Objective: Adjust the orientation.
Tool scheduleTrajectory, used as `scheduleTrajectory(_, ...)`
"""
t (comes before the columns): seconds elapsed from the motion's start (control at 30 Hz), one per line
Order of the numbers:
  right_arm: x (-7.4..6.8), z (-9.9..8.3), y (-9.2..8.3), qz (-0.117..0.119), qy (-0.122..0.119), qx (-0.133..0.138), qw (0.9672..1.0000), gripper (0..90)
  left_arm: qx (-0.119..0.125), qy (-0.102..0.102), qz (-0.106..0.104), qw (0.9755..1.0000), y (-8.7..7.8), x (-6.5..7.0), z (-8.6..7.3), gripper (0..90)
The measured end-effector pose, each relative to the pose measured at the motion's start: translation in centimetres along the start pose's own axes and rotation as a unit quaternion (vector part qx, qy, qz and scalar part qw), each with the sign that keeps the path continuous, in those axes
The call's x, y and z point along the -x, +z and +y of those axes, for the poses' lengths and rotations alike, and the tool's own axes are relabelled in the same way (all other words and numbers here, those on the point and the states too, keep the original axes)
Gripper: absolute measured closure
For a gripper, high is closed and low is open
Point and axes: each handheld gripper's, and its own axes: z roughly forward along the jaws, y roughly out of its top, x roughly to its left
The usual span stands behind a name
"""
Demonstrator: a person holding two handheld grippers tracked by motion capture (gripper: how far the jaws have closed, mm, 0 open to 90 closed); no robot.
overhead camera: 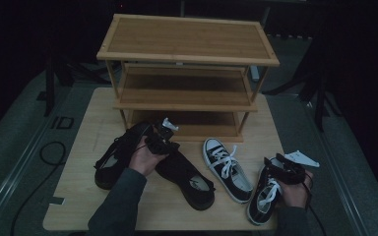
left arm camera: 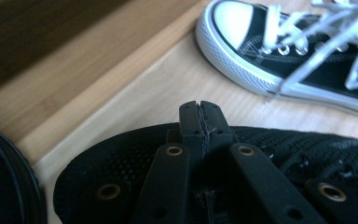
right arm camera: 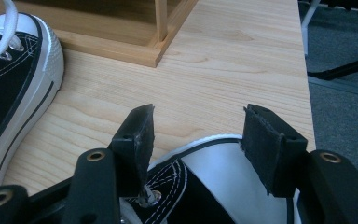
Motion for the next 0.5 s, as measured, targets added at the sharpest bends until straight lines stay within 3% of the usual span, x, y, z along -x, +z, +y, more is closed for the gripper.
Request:
scheduleTrajectory(0.13,0.0,0.0,0.0,0.0,0.0,0.0,1.0,43.6,0.006,-0.009,0.009,0.9999,0.3,-0.6,0.8,89.4)
scheduleTrajectory(0.27,0.0,0.0,0.0,0.0,0.0,0.0,1.0,43.6,-0.005,-0.009,0.027,0.9996,1.2,-0.9,0.9,89.0)
scheduleTrajectory(0.37,0.0,0.0,0.0,0.0,0.0,0.0,1.0,43.6,0.0,-0.013,0.023,0.9996,1.2,-1.0,0.7,87.3)
scheduleTrajectory(0.5,0.0,0.0,0.0,0.0,0.0,0.0,1.0,43.5,-0.001,-0.018,0.018,0.9997,0.9,-0.9,0.6,70.0)
